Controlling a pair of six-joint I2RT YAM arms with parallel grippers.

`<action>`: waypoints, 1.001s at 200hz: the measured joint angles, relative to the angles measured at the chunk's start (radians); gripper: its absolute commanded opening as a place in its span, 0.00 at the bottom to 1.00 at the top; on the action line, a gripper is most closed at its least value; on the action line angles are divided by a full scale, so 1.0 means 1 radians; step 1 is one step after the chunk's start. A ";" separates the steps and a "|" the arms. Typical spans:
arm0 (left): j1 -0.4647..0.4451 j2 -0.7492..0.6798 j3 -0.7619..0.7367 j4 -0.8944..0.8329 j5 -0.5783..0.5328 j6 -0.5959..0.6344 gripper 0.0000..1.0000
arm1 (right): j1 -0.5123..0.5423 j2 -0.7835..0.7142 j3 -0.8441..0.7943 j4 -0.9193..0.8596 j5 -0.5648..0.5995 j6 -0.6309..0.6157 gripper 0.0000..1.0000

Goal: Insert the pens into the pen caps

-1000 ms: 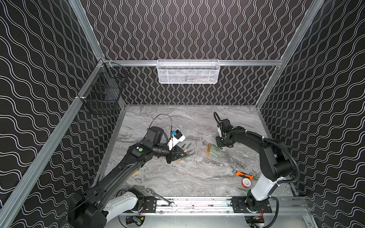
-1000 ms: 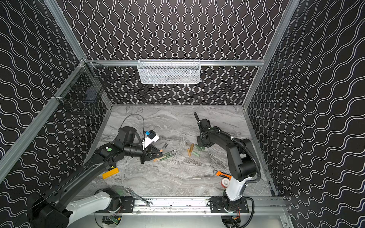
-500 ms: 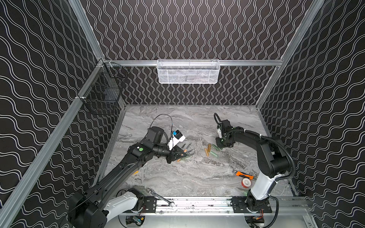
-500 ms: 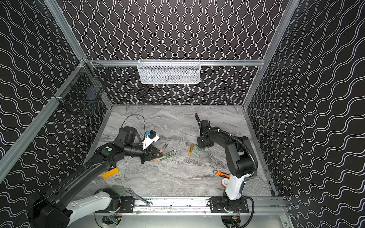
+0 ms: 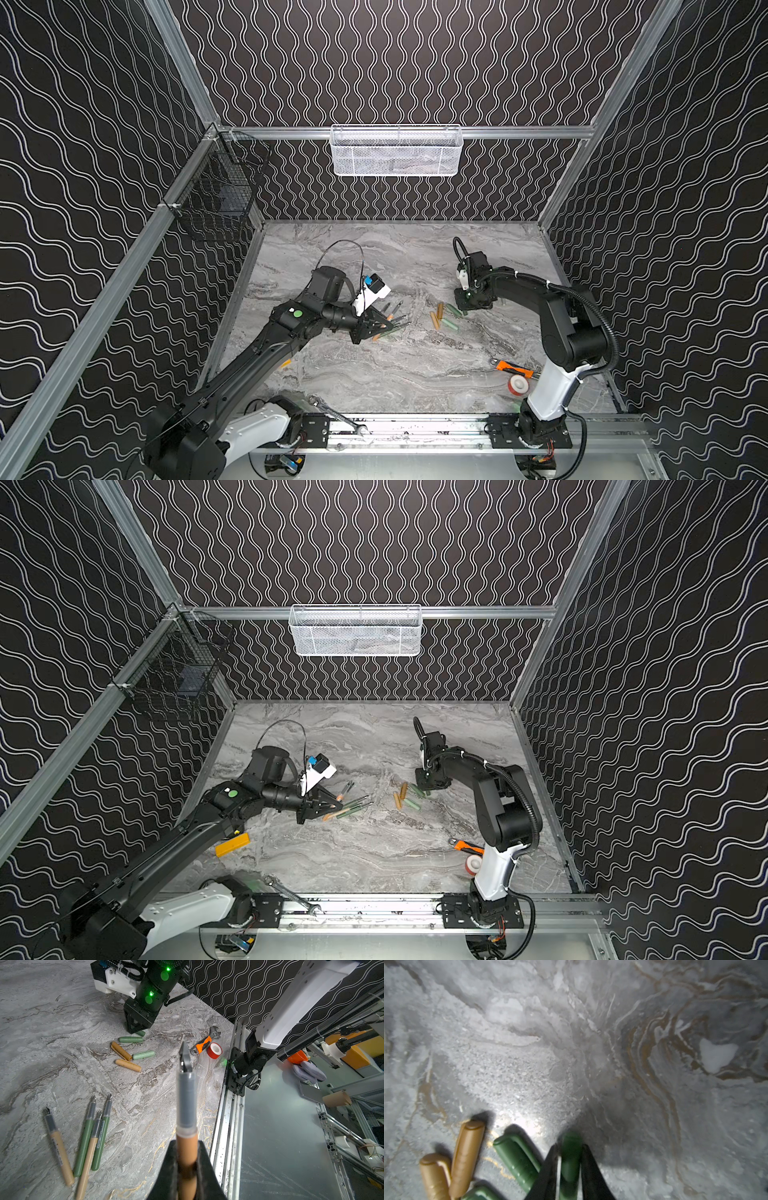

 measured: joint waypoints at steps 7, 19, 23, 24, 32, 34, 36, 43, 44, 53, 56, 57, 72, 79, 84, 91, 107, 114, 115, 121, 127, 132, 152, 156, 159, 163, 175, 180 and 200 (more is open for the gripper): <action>0.000 0.001 0.001 0.000 0.000 0.000 0.00 | 0.000 -0.004 0.000 0.001 -0.006 0.000 0.19; 0.000 0.002 0.002 -0.002 0.003 0.000 0.00 | 0.000 -0.007 -0.001 0.004 -0.014 0.002 0.18; 0.000 0.003 0.003 -0.002 0.003 0.000 0.00 | 0.000 -0.007 -0.001 0.005 -0.014 0.002 0.18; 0.000 0.004 0.003 -0.002 0.003 0.000 0.00 | 0.000 -0.007 -0.001 0.005 -0.014 0.002 0.18; 0.000 0.004 0.003 -0.003 0.003 0.000 0.00 | 0.000 -0.007 -0.001 0.006 -0.016 0.002 0.18; 0.000 0.004 0.003 -0.004 0.003 0.000 0.00 | 0.000 -0.007 -0.001 0.006 -0.016 0.002 0.18; 0.000 0.004 0.003 -0.004 0.003 0.000 0.00 | 0.000 -0.007 -0.001 0.006 -0.017 0.002 0.18; 0.000 0.004 0.003 -0.005 0.003 0.000 0.00 | 0.000 -0.008 -0.001 0.006 -0.017 0.002 0.18; 0.000 0.004 0.003 -0.005 0.004 0.000 0.00 | 0.000 -0.008 -0.001 0.006 -0.017 0.002 0.18; 0.000 0.004 0.003 -0.005 0.004 0.000 0.00 | 0.000 -0.010 0.000 0.006 -0.017 0.002 0.18; 0.000 0.004 0.003 -0.005 0.004 0.000 0.00 | 0.000 -0.012 0.000 0.006 -0.017 0.002 0.17; 0.000 0.004 0.003 -0.005 0.004 0.000 0.00 | 0.000 -0.012 0.000 0.006 -0.017 0.002 0.17; 0.000 0.005 0.003 -0.005 0.005 0.000 0.00 | 0.000 -0.022 0.004 0.006 -0.017 0.002 0.16; 0.000 0.006 0.003 -0.006 0.005 0.000 0.00 | 0.000 -0.026 0.007 0.006 -0.017 0.002 0.16; 0.000 0.007 0.003 -0.006 0.006 0.000 0.00 | 0.000 -0.029 0.009 0.006 -0.017 0.002 0.16; 0.000 0.009 0.004 -0.006 0.006 0.000 0.00 | -0.001 -0.033 0.012 0.006 -0.017 0.002 0.15; 0.000 0.013 0.005 -0.006 0.007 0.000 0.00 | -0.001 -0.045 0.016 0.006 -0.018 0.002 0.15; 0.000 0.014 0.005 -0.006 0.008 0.000 0.00 | -0.001 -0.053 0.016 0.006 -0.022 0.002 0.15; 0.000 0.014 0.005 -0.006 0.008 0.000 0.00 | -0.001 -0.055 0.016 0.006 -0.023 0.002 0.15; 0.000 0.015 0.005 -0.006 0.008 0.000 0.00 | -0.001 -0.065 0.016 0.006 -0.031 0.002 0.15; 0.000 0.016 0.005 -0.006 0.010 0.000 0.00 | -0.001 -0.079 0.015 0.007 -0.041 0.002 0.15; 0.000 0.017 0.005 -0.006 0.011 0.000 0.00 | -0.001 -0.093 0.012 0.010 -0.051 0.002 0.15; 0.000 0.021 0.007 -0.005 0.015 0.000 0.00 | -0.001 -0.187 -0.025 0.053 -0.121 -0.002 0.15; 0.000 0.021 0.007 -0.004 0.015 0.000 0.00 | -0.001 -0.205 -0.035 0.065 -0.136 -0.002 0.15; 0.000 0.022 0.007 -0.003 0.016 -0.001 0.00 | -0.001 -0.225 -0.043 0.074 -0.152 -0.002 0.16; 0.000 0.022 0.007 -0.003 0.019 -0.004 0.00 | -0.001 -0.248 -0.055 0.089 -0.172 -0.002 0.16; 0.000 0.022 0.006 0.011 0.027 -0.023 0.00 | -0.001 -0.319 -0.089 0.136 -0.229 -0.001 0.15; 0.000 0.021 0.002 0.024 0.032 -0.034 0.00 | -0.001 -0.344 -0.098 0.151 -0.251 0.000 0.15; -0.005 0.013 -0.034 0.096 0.039 -0.109 0.00 | -0.001 -0.444 -0.149 0.238 -0.339 0.015 0.15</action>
